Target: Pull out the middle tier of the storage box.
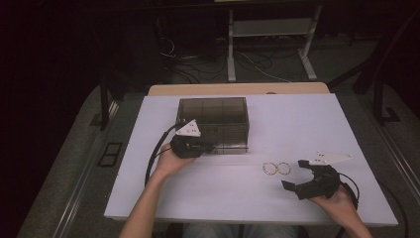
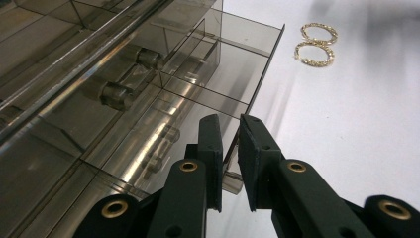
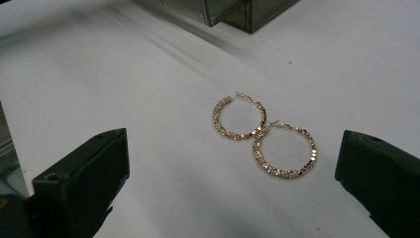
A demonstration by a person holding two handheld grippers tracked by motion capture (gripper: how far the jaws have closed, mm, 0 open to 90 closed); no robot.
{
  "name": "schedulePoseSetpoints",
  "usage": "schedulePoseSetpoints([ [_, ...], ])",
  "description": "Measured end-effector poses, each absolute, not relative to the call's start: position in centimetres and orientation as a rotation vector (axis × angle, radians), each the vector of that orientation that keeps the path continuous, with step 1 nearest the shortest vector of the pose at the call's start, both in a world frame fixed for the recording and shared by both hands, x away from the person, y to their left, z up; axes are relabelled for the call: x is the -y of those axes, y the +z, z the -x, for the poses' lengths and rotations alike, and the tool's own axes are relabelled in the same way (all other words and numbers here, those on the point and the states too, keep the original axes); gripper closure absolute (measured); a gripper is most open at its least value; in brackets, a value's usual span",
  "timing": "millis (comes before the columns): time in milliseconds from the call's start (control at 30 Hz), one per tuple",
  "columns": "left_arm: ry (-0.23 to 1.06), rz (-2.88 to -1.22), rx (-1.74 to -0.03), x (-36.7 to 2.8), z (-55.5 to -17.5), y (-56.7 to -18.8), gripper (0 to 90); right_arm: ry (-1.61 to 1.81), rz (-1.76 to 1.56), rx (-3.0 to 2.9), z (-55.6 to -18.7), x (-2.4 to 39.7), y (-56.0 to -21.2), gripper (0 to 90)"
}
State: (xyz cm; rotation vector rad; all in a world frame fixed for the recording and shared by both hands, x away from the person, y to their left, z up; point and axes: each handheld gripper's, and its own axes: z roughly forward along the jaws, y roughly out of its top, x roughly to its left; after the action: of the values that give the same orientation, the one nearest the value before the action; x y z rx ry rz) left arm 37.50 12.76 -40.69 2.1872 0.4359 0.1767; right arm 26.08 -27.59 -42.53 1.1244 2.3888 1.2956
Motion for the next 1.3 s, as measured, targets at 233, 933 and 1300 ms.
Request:
schedulePoseSetpoints([
  [233,0.180,-2.192,-0.426,-12.7,-37.0,-40.7,79.7,1.296,-1.122,-2.390,-26.1,27.6,-42.5,0.0],
  [933,0.176,-2.199,-0.407,-12.8,-36.0,-40.7,80.7,1.294,-1.121,-2.390,-26.1,27.6,-42.5,0.0],
  [1300,0.172,-2.203,-0.401,-12.8,-35.7,-40.7,80.7,1.293,-1.127,-2.394,-26.1,27.6,-42.5,0.0],
])
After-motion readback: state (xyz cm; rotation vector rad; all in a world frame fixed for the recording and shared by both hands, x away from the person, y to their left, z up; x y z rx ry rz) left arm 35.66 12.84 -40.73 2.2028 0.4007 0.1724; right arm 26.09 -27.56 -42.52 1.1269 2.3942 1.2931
